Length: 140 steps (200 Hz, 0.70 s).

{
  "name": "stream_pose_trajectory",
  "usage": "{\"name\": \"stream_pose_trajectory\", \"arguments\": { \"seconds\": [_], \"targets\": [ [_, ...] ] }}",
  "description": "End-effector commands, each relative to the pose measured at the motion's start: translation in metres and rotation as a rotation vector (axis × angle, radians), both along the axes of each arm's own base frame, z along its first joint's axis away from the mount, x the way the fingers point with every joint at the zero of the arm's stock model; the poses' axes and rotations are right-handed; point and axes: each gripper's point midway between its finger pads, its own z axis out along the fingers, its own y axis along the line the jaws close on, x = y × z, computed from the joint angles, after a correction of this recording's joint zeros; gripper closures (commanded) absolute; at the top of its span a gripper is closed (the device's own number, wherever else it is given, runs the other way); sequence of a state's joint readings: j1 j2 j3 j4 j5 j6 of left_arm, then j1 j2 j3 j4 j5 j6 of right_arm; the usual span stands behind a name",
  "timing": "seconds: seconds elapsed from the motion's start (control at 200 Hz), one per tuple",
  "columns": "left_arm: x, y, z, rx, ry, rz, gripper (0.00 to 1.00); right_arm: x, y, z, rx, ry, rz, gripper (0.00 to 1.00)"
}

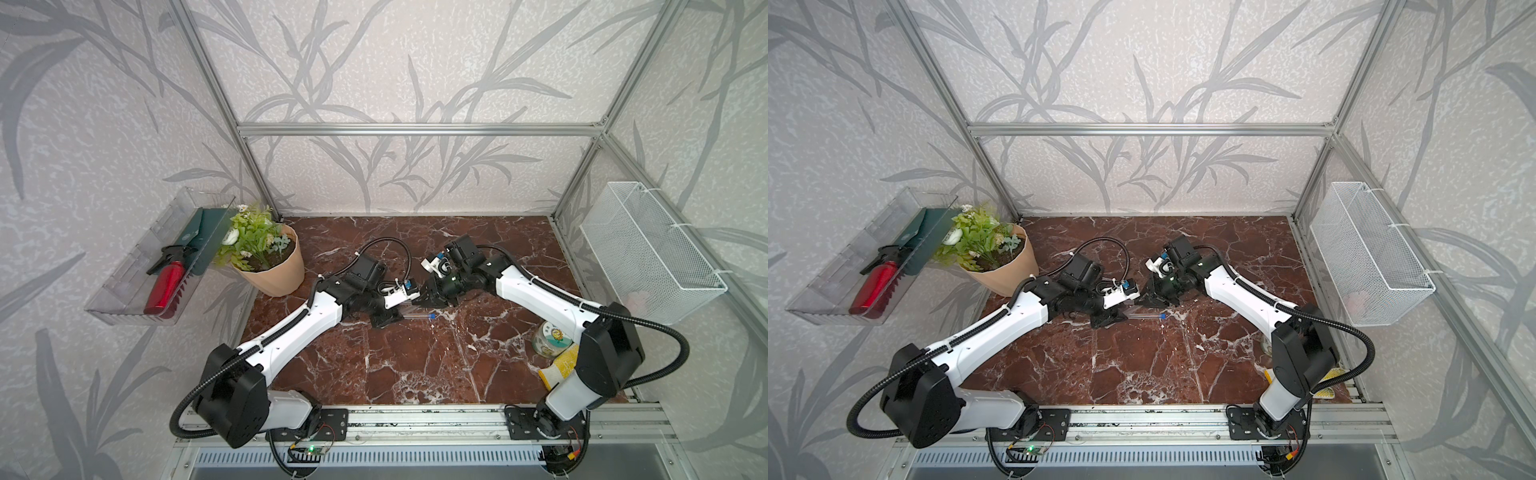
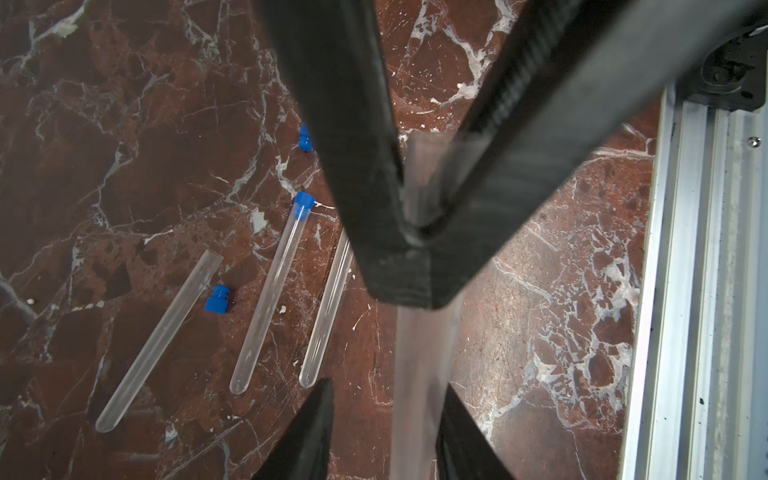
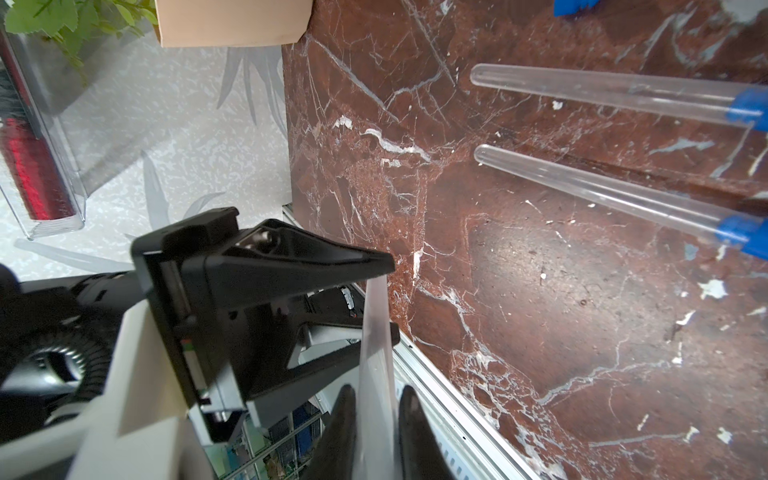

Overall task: Insert stoppers into test tubes
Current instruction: Adjust the test tube.

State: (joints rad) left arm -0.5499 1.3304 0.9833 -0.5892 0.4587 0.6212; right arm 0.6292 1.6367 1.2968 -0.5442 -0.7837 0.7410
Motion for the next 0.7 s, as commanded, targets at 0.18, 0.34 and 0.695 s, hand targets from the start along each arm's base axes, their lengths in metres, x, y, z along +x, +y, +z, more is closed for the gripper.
{"name": "stream_pose_trajectory", "arguments": {
  "seconds": [0.18,0.34,0.695],
  "targets": [
    [-0.007,0.007,-0.009,-0.038,-0.071,0.02,0.66,-0.003,0.006,0.025,0.084,0.005,0.025,0.88],
    [-0.007,0.0,-0.001,-0.106,-0.102,0.015,0.72,-0.003,0.006,0.024,0.083,0.012,0.028,0.88],
    [-0.014,-0.004,0.005,-0.149,-0.104,-0.015,0.77,-0.002,0.003,0.02,0.072,0.015,0.019,0.89]
  ]
}}
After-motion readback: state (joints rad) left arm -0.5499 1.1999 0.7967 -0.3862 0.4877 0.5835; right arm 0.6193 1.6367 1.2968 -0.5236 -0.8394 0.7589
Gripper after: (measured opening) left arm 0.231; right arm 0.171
